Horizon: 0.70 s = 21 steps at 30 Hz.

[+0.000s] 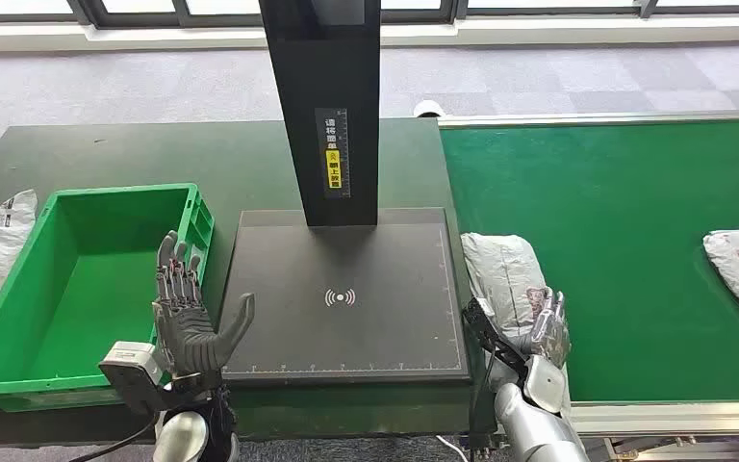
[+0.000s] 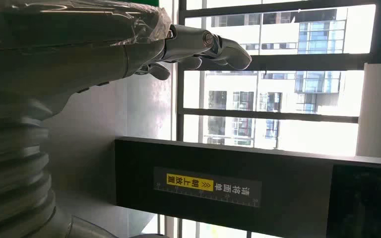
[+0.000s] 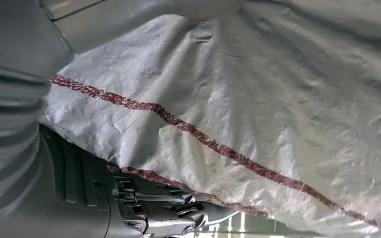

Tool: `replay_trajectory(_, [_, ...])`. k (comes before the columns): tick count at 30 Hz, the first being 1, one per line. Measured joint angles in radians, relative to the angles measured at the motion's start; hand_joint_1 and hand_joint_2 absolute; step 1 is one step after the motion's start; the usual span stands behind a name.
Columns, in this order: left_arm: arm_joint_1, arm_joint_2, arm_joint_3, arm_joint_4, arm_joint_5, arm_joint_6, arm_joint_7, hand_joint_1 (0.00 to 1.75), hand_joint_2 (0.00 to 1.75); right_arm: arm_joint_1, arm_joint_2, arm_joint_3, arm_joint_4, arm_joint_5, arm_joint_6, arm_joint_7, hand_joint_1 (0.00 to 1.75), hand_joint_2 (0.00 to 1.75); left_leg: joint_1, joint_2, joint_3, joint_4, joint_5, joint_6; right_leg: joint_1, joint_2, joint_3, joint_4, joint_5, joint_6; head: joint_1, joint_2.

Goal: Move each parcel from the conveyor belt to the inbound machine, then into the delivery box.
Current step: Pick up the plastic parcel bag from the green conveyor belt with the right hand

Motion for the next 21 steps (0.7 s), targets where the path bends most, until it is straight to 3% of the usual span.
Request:
replay_trajectory(8, [0.003,0.0,0.0,-0.003,0.0,-0.002,0.0,0.0,1.75,-0.019,-0.011,0.01,0.032,0.004,0.07,-0.013,1.75,1.75,0.0,0.001,0.002,0.0,0.0,0.0,0.0,0.001,0.001,0.0,0.0,0.0,0.0,0.0])
replay_trajectory(21, [0.016,-0.001,0.0,-0.021,-0.005,-0.009,0.0,0.0,1.75,-0.003,-0.016,0.019,0.008,-0.064,-0.078,-0.097,1.75,1.75,0.0,-0.001,0.001,0.0,0.0,0.0,0.0,-0.001,0.001,0.0,0.0,0.0,0.0,0.0])
